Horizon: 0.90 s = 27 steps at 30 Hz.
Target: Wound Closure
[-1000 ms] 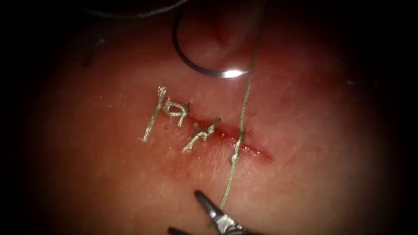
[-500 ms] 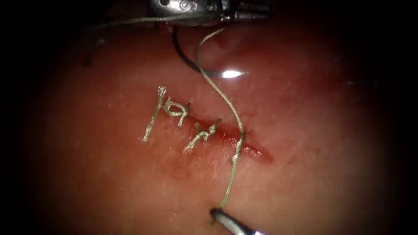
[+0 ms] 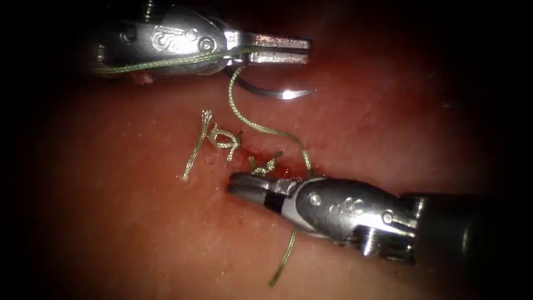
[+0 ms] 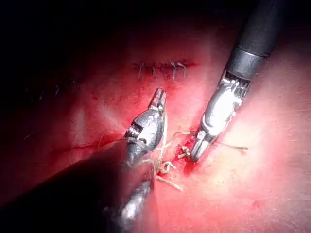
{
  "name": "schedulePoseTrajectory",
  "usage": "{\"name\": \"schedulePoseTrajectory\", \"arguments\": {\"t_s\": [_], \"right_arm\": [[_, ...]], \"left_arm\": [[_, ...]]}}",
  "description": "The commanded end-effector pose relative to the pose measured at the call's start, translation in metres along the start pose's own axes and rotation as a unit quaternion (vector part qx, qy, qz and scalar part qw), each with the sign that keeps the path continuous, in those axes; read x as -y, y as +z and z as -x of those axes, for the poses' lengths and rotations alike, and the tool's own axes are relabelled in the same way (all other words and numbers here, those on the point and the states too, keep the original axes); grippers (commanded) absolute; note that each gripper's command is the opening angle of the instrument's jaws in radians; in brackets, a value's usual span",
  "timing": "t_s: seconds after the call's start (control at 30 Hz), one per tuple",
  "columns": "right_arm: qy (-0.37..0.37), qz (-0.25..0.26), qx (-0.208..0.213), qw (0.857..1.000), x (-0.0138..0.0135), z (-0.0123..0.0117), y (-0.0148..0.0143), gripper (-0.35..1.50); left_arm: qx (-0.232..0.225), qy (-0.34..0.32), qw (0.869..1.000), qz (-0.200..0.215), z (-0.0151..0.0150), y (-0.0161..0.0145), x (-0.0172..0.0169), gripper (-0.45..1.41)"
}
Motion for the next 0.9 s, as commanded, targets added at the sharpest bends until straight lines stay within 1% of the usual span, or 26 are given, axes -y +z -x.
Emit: {"name": "schedulePoseTrajectory", "arguments": {"t_s": [0.03, 0.13, 0.27, 0.4, 0.5, 0.63, 0.73, 0.8, 0.83, 0.9], "right_arm": [[-0.005, -0.006, -0.002, 1.000, -0.0003, 0.0001, 0.0021, -0.35], [-0.007, -0.007, -0.001, 1.000, -0.0009, -0.0001, 0.0036, -0.35], [-0.005, 0.004, -0.002, 1.000, -0.0021, -0.0003, 0.0053, -0.35], [-0.003, 0.023, -0.004, 1.000, -0.0036, -0.0002, 0.0064, -0.35], [-0.002, 0.040, -0.010, 0.999, -0.0049, 0.0000, 0.0067, -0.35], [0.001, 0.059, -0.022, 0.998, -0.0062, 0.0001, 0.0062, -0.35], [0.005, 0.077, -0.037, 0.996, -0.0069, -0.0002, 0.0053, -0.35], [0.009, 0.090, -0.056, 0.994, -0.0076, -0.0006, 0.0046, -0.35], [0.016, 0.095, -0.074, 0.993, -0.0081, -0.0012, 0.0039, -0.35], [0.023, 0.099, -0.093, 0.991, -0.0086, -0.0018, 0.0030, -0.35]], "left_arm": [[0.000, 0.002, 1.000, 0.000, 0.0002, 0.0005, 0.0000, -0.45], [0.000, 0.002, 1.000, -0.001, -0.0002, -0.0002, -0.0009, -0.45], [-0.003, 0.002, 1.000, -0.008, -0.0009, -0.0009, -0.0021, -0.45], [-0.006, 0.002, 1.000, -0.007, -0.0015, -0.0013, -0.0033, -0.45], [-0.010, 0.003, 1.000, -0.003, -0.0020, -0.0014, -0.0042, -0.45], [-0.014, 0.007, 1.000, 0.002, -0.0023, -0.0013, -0.0057, -0.45], [-0.018, 0.006, 1.000, 0.007, -0.0023, -0.0011, -0.0069, -0.45], [-0.027, 0.001, 1.000, 0.012, -0.0019, -0.0007, -0.0077, -0.45], [-0.029, 0.001, 0.999, 0.014, -0.0014, -0.0004, -0.0087, -0.45], [-0.030, 0.000, 0.999, 0.017, -0.0009, -0.0001, -0.0096, -0.45]]}}
